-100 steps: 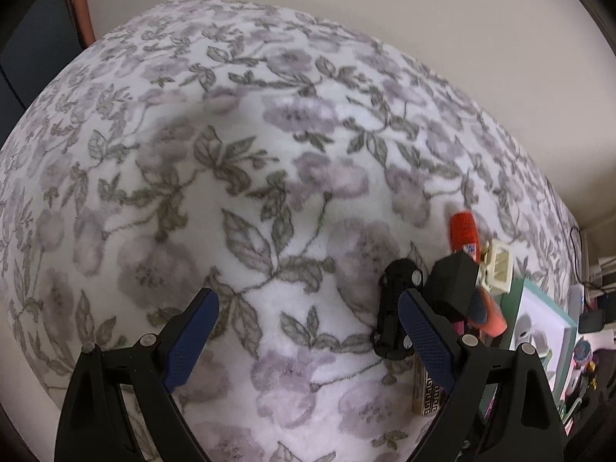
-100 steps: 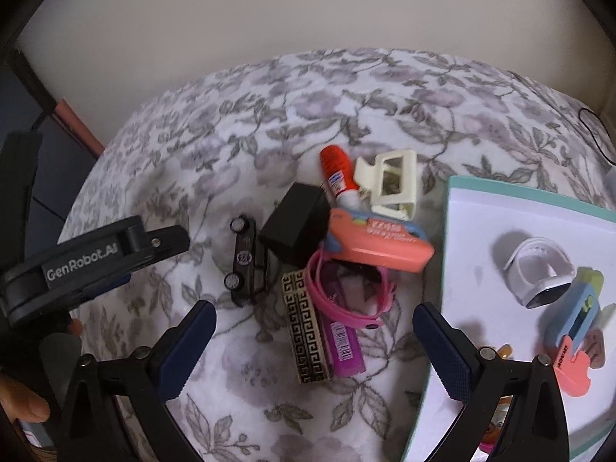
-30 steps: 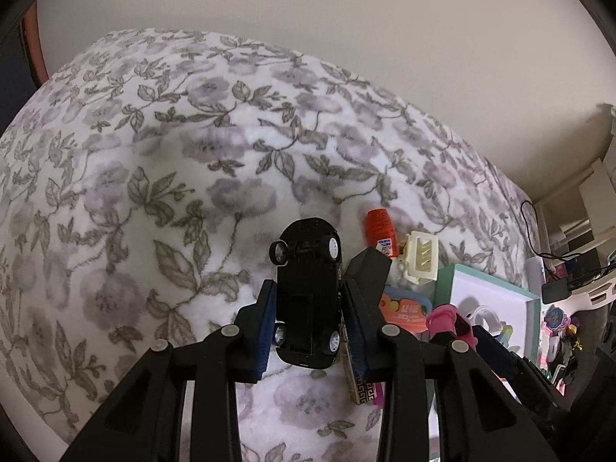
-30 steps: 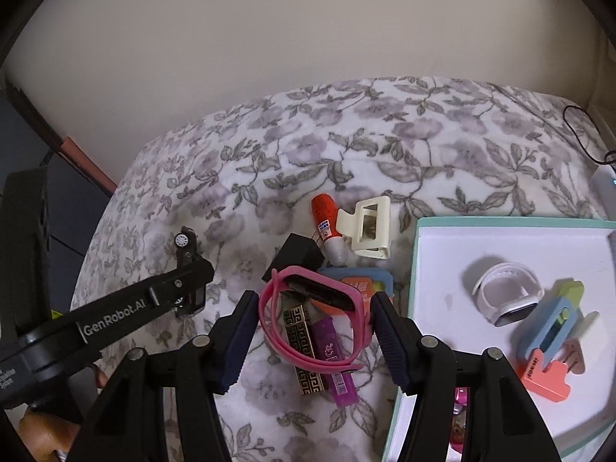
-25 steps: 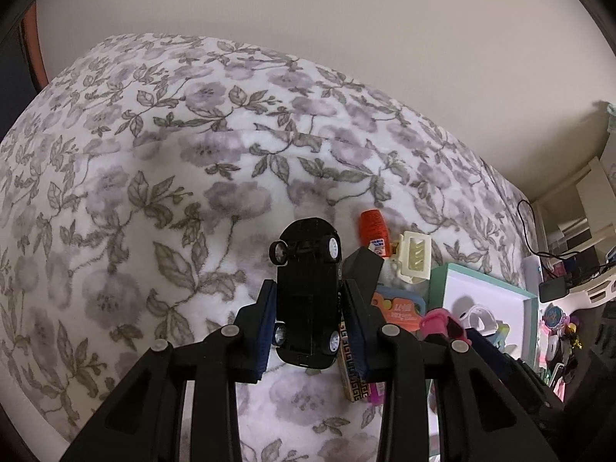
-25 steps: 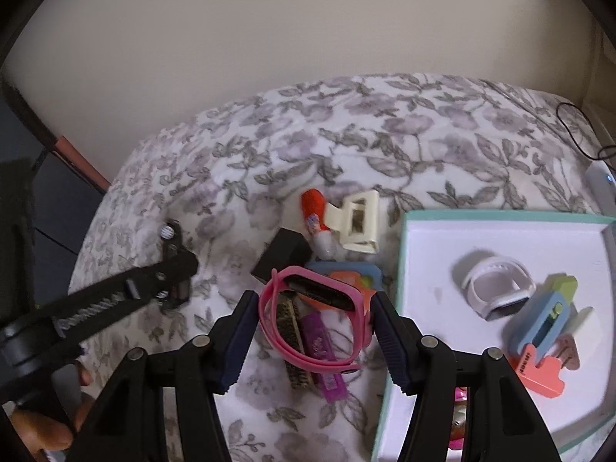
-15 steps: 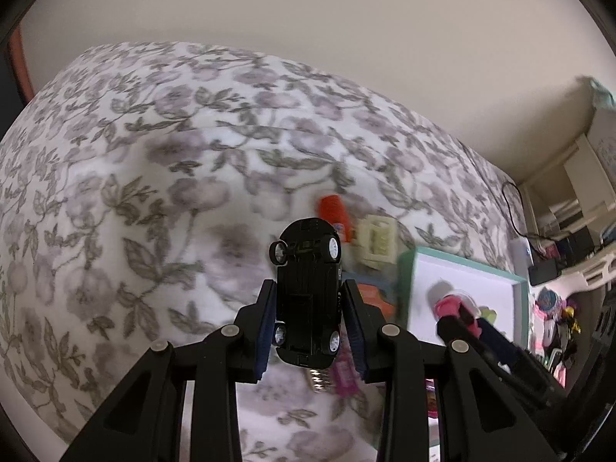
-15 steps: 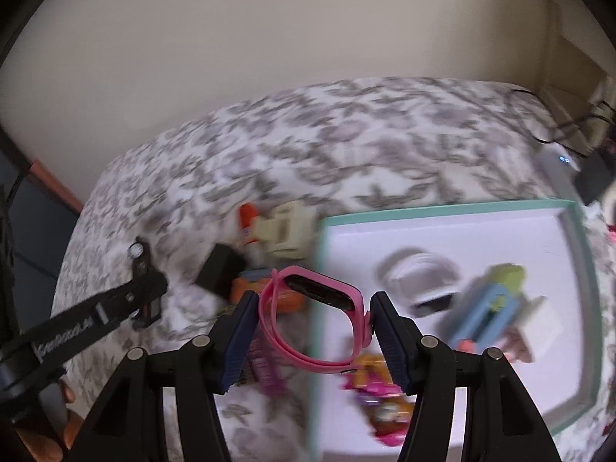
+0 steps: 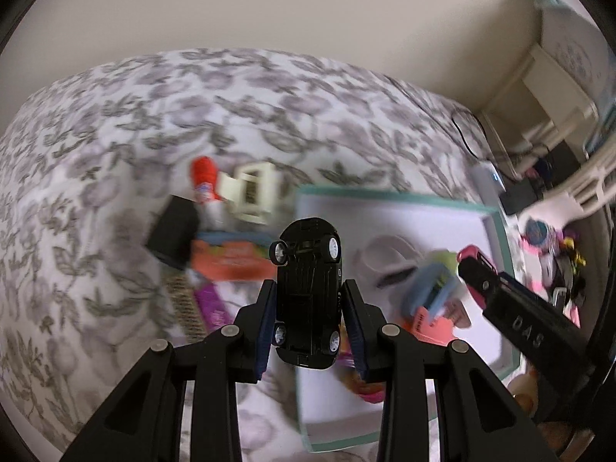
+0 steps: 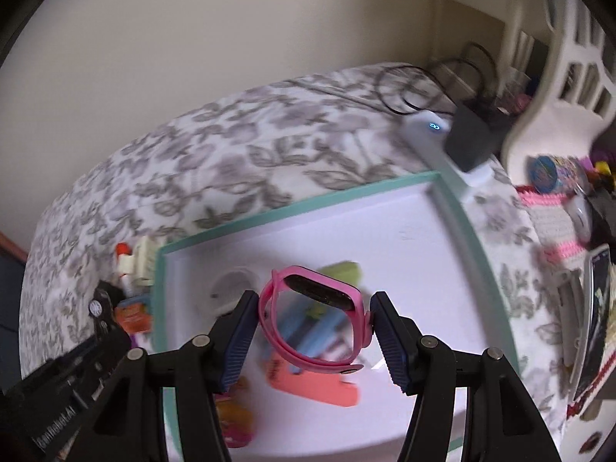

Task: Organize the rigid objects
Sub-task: 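Carry the car with the left tool while the right tool carries the band over the tray, then open the left tool to drop the car while the right tool releases the band into the tray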

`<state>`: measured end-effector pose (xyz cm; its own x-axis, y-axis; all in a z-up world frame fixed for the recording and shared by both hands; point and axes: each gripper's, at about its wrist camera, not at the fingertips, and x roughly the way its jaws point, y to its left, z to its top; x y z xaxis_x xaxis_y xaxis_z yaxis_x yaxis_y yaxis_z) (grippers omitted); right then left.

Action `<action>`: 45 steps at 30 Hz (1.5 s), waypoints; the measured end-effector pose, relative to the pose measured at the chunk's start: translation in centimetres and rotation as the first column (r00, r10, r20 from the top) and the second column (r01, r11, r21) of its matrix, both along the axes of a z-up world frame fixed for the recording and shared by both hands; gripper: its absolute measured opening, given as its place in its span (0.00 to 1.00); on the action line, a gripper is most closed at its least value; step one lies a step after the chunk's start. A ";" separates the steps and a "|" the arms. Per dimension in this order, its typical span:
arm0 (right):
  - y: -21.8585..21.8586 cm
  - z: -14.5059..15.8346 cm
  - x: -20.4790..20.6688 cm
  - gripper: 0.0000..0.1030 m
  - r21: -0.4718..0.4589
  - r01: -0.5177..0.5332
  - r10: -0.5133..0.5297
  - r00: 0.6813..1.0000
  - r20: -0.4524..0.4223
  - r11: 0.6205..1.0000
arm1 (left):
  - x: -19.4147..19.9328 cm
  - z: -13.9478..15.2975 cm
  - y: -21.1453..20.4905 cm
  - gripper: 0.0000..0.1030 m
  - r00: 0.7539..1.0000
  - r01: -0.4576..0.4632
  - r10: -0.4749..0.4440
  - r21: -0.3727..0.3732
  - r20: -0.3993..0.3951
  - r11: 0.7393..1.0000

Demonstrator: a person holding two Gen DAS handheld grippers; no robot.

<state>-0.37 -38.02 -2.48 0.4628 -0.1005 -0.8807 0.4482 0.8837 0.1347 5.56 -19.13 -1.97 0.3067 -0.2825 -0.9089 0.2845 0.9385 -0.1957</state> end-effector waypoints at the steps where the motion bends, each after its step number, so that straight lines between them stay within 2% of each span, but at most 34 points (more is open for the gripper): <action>1: -0.4 -0.1 -0.2 0.61 0.000 0.010 -0.010 1.000 -0.003 1.000 | -0.3 -0.3 -0.8 0.34 1.000 0.017 -0.017 0.009 0.000 1.000; 7: -2.7 -0.7 -0.9 0.61 0.020 0.051 -0.051 0.999 -0.007 0.998 | -0.9 -1.7 -3.6 0.34 0.997 0.079 -0.079 0.028 -0.008 0.996; 19: -1.7 -1.5 0.3 0.61 -0.004 0.008 -0.008 1.000 -0.024 1.000 | -0.3 -3.7 -4.2 0.35 0.997 0.071 -0.070 0.063 -0.029 0.995; 45: -1.1 -2.5 0.9 0.62 -0.035 -0.015 0.012 0.997 -0.074 0.999 | 0.2 -3.3 -3.2 0.36 0.998 0.047 -0.045 0.058 -0.033 0.997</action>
<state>0.53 -39.11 -5.02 0.3978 -0.1262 -0.9088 0.4439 0.8933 0.0703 5.72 -22.33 -5.24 0.2653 -0.2419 -0.9333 0.3223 0.9346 -0.1506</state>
